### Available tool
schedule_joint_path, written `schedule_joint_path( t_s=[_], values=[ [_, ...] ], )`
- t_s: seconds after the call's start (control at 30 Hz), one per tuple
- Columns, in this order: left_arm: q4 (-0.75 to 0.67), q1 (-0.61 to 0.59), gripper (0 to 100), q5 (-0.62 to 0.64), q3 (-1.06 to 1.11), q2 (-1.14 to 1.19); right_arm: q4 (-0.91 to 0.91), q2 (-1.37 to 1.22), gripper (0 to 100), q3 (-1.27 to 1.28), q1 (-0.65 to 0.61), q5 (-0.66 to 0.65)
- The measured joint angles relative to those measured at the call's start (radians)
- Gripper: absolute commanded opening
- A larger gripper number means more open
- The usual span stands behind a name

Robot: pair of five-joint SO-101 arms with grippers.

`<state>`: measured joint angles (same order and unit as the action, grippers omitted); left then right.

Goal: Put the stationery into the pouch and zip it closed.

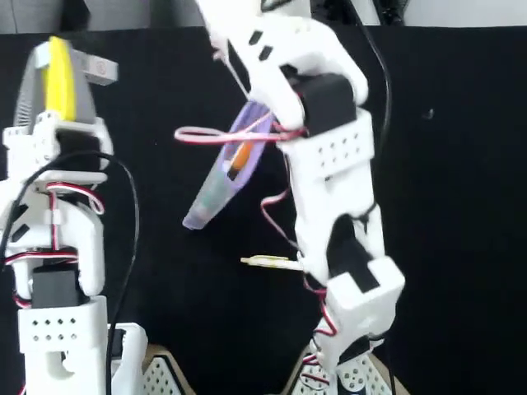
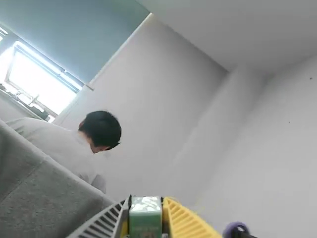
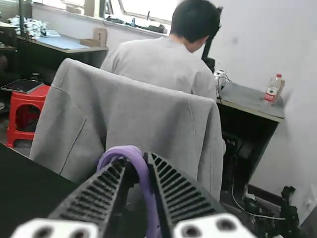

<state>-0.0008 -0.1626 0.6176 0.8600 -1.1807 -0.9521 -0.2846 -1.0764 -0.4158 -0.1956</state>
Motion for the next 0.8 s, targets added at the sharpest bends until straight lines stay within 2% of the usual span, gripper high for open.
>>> schedule_joint_path(
  t_s=[0.2, 0.4, 0.7, 0.8],
  values=[
    [0.064, 0.118, 3, 0.0, 0.0, 0.0, 0.064, -0.081, 1.1, 0.0, 0.049, 0.017],
    [0.075, 0.189, 3, 0.0, 0.0, 0.0, 0.066, -0.081, 1.1, -0.008, 0.041, 0.023],
    [0.075, 0.115, 3, 0.0, 0.0, 0.0, 0.064, -0.081, 1.1, -0.008, 0.017, 0.023],
    [0.075, 0.086, 3, 0.0, 0.0, 0.0, 0.003, -0.081, 1.1, -0.041, 0.043, 0.023]
  ],
)
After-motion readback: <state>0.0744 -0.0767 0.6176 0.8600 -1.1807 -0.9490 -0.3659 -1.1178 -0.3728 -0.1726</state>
